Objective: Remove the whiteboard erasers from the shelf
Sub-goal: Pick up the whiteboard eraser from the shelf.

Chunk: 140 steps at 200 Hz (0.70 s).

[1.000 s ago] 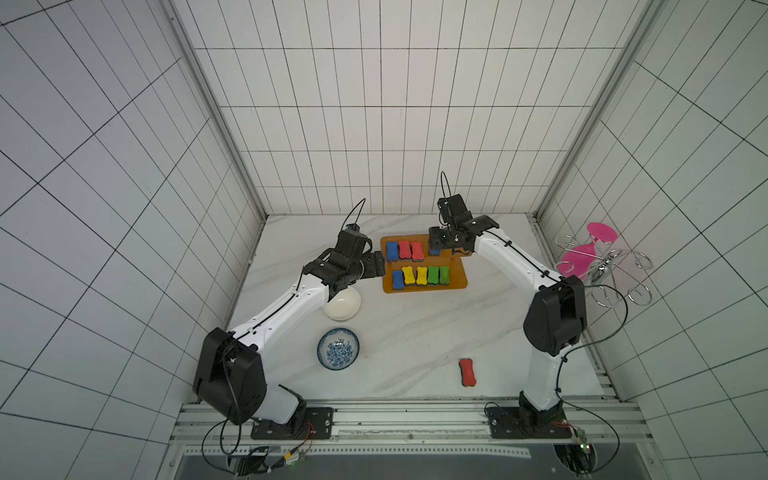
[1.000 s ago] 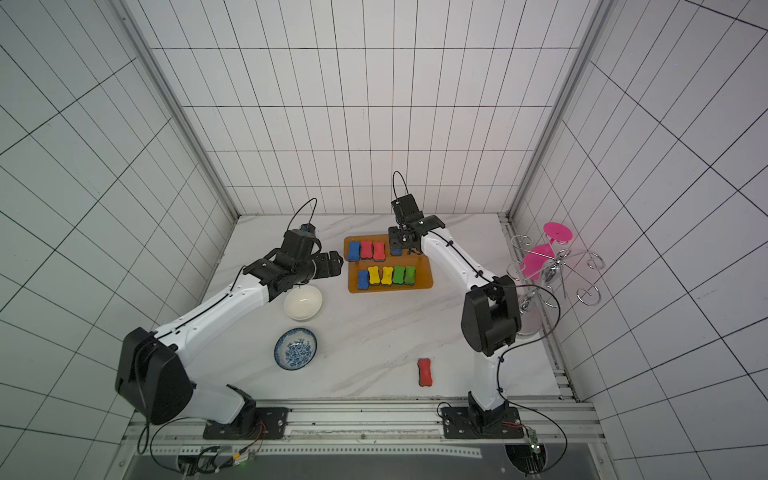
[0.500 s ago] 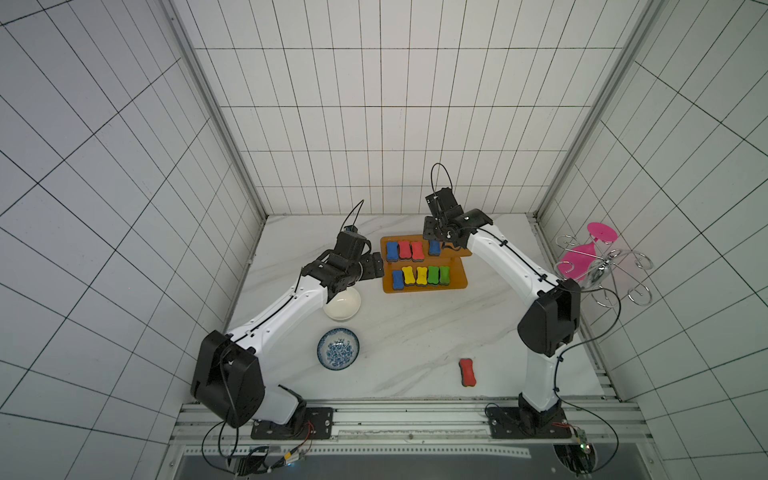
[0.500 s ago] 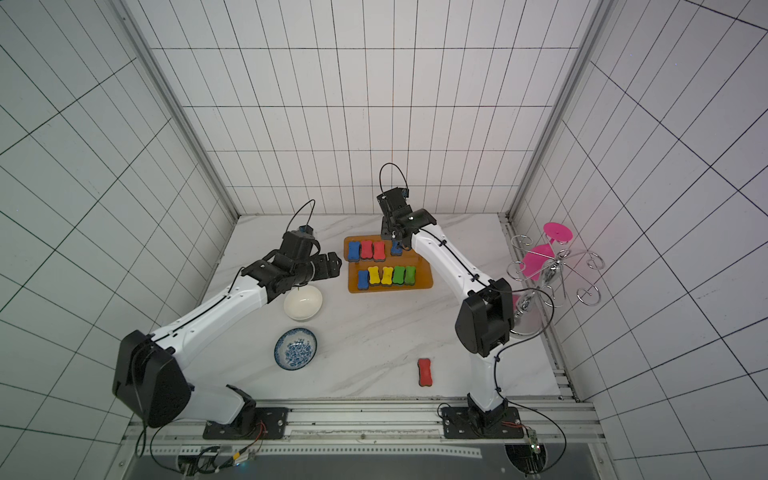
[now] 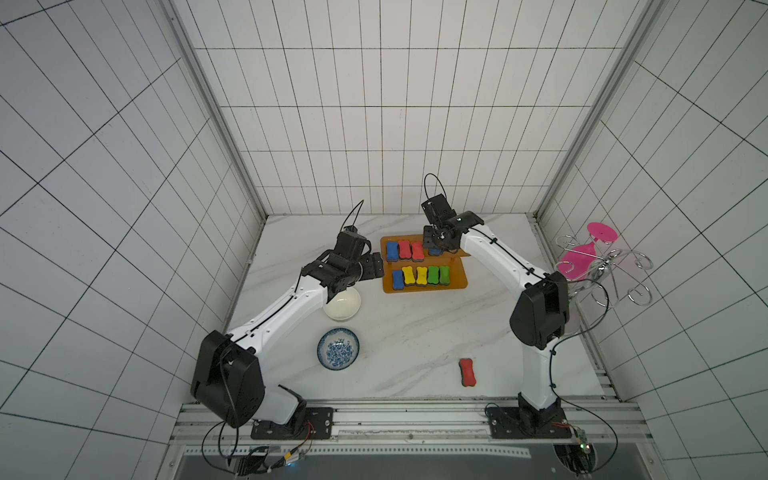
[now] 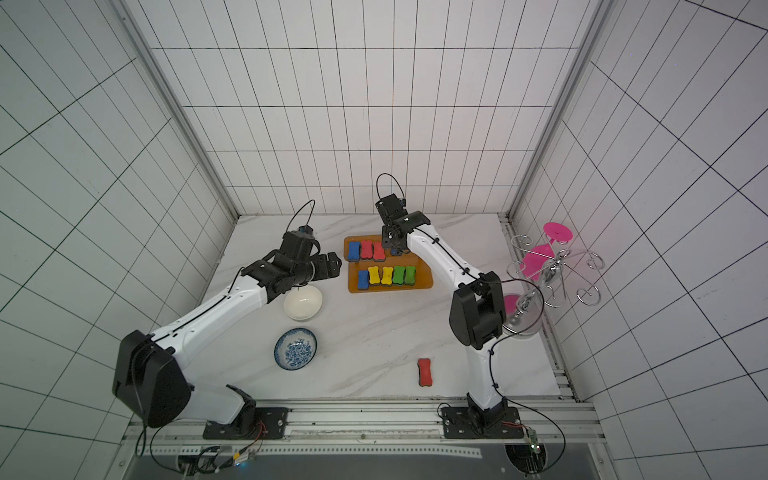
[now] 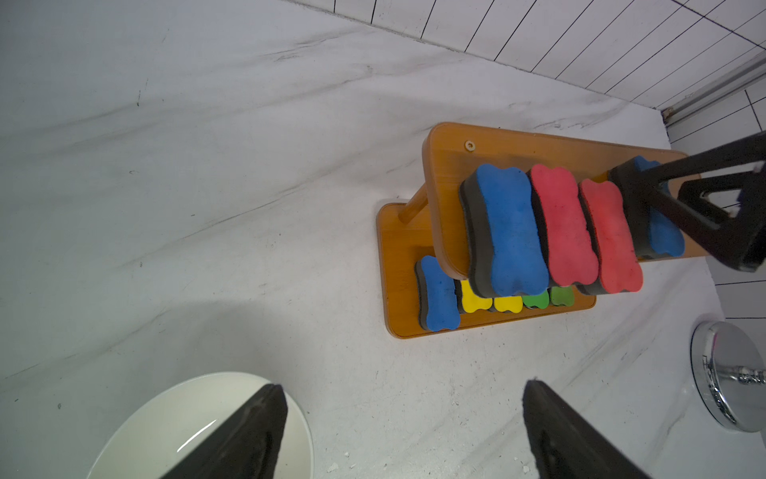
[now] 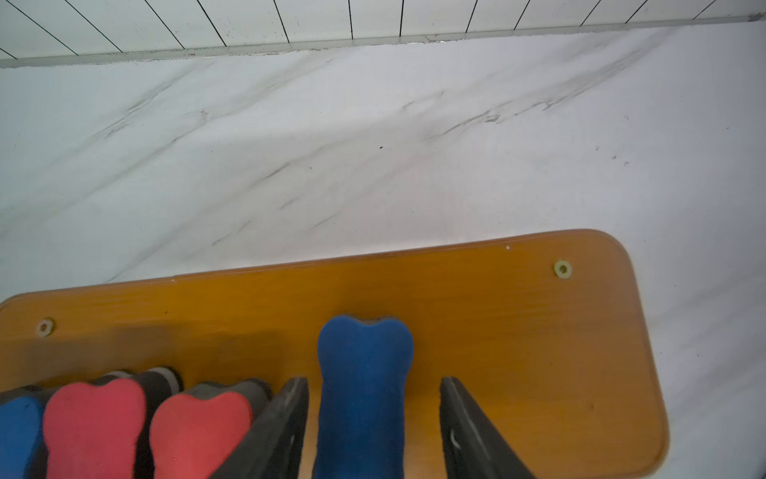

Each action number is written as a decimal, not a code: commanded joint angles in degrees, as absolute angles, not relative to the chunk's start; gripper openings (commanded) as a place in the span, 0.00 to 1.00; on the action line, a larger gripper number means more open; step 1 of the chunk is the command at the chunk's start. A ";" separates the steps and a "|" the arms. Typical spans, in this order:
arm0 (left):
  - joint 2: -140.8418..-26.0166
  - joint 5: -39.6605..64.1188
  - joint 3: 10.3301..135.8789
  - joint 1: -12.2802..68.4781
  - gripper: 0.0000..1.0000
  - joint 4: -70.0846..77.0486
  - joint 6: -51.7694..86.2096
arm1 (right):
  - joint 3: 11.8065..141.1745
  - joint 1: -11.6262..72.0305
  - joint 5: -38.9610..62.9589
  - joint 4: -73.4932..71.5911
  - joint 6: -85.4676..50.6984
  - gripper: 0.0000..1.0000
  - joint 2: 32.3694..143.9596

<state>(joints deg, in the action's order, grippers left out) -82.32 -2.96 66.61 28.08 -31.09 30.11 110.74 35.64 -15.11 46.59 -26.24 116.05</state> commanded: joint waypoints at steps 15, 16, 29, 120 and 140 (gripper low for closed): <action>-82.09 -3.43 66.59 27.87 0.93 -31.46 30.42 | 109.75 34.61 -13.85 46.79 -25.86 0.49 117.87; -82.13 -3.38 66.61 27.87 0.93 -31.46 30.42 | 109.72 34.62 -13.83 46.82 -25.85 0.49 117.86; -82.24 -3.43 66.70 27.86 0.93 -31.59 30.42 | 109.36 34.50 -13.55 46.45 -25.86 0.48 117.95; -82.31 -4.31 66.79 27.76 0.93 -31.90 30.15 | 108.68 34.24 -12.58 46.14 -25.39 0.35 119.48; -82.10 -4.26 67.01 27.60 0.93 -32.16 29.90 | 108.03 34.08 -11.88 46.14 -25.55 0.23 119.24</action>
